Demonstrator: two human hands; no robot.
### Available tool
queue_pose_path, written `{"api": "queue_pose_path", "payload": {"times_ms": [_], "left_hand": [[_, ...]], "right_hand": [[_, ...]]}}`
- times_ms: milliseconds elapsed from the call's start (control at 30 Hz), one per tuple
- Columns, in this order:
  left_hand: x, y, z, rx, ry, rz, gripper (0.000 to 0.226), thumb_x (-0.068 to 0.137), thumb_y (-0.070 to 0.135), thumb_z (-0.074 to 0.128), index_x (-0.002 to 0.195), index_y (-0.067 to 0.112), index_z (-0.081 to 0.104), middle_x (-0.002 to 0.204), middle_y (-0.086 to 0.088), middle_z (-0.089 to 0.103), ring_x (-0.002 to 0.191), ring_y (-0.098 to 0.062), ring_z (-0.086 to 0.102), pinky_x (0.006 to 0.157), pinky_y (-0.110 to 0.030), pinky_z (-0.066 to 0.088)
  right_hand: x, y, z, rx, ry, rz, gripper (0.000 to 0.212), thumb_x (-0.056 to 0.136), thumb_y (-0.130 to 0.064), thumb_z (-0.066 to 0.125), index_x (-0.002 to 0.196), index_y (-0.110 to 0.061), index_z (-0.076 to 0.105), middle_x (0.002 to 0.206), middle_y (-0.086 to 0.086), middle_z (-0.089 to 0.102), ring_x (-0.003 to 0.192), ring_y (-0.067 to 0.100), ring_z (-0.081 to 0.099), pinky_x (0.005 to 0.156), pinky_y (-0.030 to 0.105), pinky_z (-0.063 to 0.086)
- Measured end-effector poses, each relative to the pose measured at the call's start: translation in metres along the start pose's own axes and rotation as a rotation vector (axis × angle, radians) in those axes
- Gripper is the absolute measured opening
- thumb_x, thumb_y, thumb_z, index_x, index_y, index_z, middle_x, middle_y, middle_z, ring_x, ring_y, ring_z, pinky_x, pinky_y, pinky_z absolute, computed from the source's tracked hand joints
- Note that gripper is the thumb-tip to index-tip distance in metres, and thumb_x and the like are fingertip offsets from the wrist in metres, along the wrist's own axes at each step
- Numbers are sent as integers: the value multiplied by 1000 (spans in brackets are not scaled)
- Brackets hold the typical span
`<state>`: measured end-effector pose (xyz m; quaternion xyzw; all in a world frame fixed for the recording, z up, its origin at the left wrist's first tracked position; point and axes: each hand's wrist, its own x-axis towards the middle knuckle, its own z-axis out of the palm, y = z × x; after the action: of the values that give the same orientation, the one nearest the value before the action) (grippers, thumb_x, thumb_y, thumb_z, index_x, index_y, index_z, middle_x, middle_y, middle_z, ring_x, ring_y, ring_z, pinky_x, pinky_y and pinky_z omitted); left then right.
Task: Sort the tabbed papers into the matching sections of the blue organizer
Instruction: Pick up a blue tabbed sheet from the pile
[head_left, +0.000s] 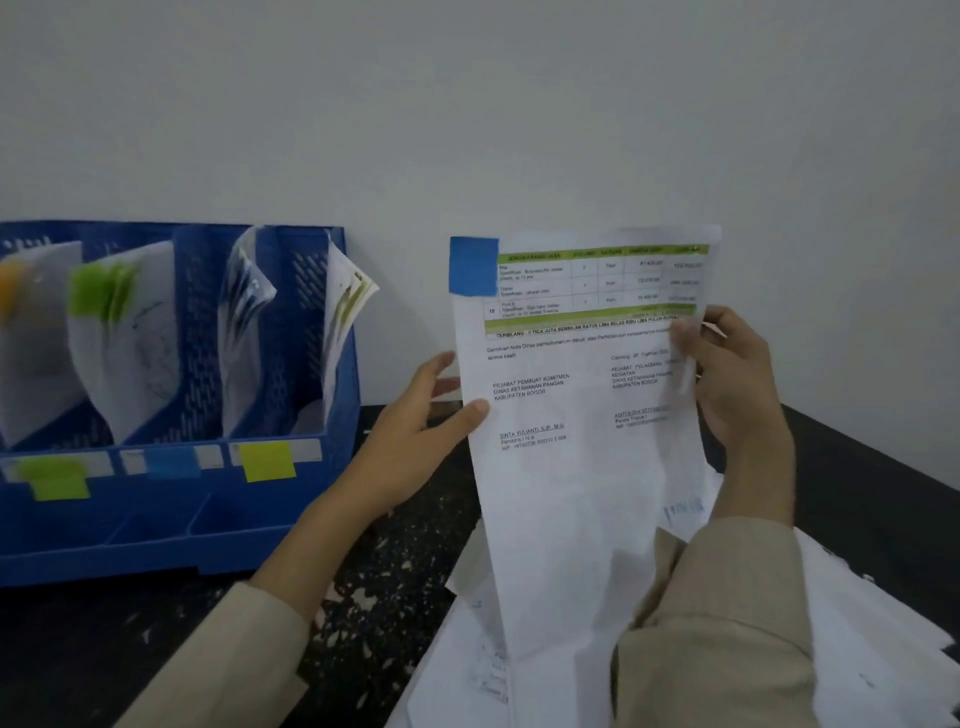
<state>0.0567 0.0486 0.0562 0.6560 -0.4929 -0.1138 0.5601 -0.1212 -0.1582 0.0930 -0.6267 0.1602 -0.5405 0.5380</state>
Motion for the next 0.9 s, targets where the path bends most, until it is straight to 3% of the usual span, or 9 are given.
{"api": "queue_pose_path", "payload": {"times_ms": [67,133,233,333,500,633,767,833,900], "left_hand": [[-1,9,-6,-90,-2,22,36,88,33,56,123,29,51,118,13,60,109,-5,59,88,-20,50],[-1,16,-15,-114,26,27,22,93,19,53,113,27,58,112,11,65,101,-3,63,83,-19,53],[-2,20,-43,-48,158,44,24,94,19,54,115,25,62,113,10,67,101,-7,64,86,-27,54],[-9,25,-81,61,255,46,19,95,20,54,110,25,65,105,10,69,94,-9,67,78,-26,57],[-32,36,-137,176,375,108,11,89,23,60,92,32,66,83,18,71,82,-5,69,67,-20,57],[-59,46,-174,271,681,224,9,83,26,69,92,25,69,88,9,72,80,-8,69,67,-23,56],[-91,49,-201,278,904,208,6,81,25,72,82,20,68,76,12,70,67,-1,65,58,-16,52],[-105,47,-209,302,976,202,9,82,23,72,83,16,68,74,11,68,64,0,63,55,-15,49],[-116,44,-219,345,1046,175,11,82,23,72,85,14,68,77,6,68,65,-3,63,59,-20,52]], "right_hand": [[2,-7,12,39,-72,-7,5,92,-11,55,95,-13,60,84,-6,73,80,11,70,65,21,55],[5,-12,23,47,-151,-26,6,92,-11,55,94,-14,59,82,-7,73,79,10,70,64,21,55],[6,-16,45,39,-309,-24,8,90,-16,57,97,-18,59,86,-8,74,81,10,70,64,22,56],[4,-21,70,9,-464,-3,35,71,-30,67,105,-20,61,94,-7,74,88,12,70,67,24,57],[-5,-29,111,-17,-618,-35,23,86,-5,58,103,-18,64,93,-5,74,87,15,71,67,26,58],[-22,-35,149,-35,-763,-50,21,91,-4,53,101,-17,65,92,2,74,78,18,71,66,27,59],[-50,-32,200,3,-894,-91,25,91,-3,54,102,-24,63,100,-7,71,82,11,70,66,27,59],[-66,-26,223,-18,-970,-99,28,90,-6,57,106,-28,61,108,-10,66,91,7,67,71,28,58],[-80,-18,243,-64,-1044,-124,32,90,-16,61,118,-31,57,122,-7,60,108,8,60,88,35,54]]}}
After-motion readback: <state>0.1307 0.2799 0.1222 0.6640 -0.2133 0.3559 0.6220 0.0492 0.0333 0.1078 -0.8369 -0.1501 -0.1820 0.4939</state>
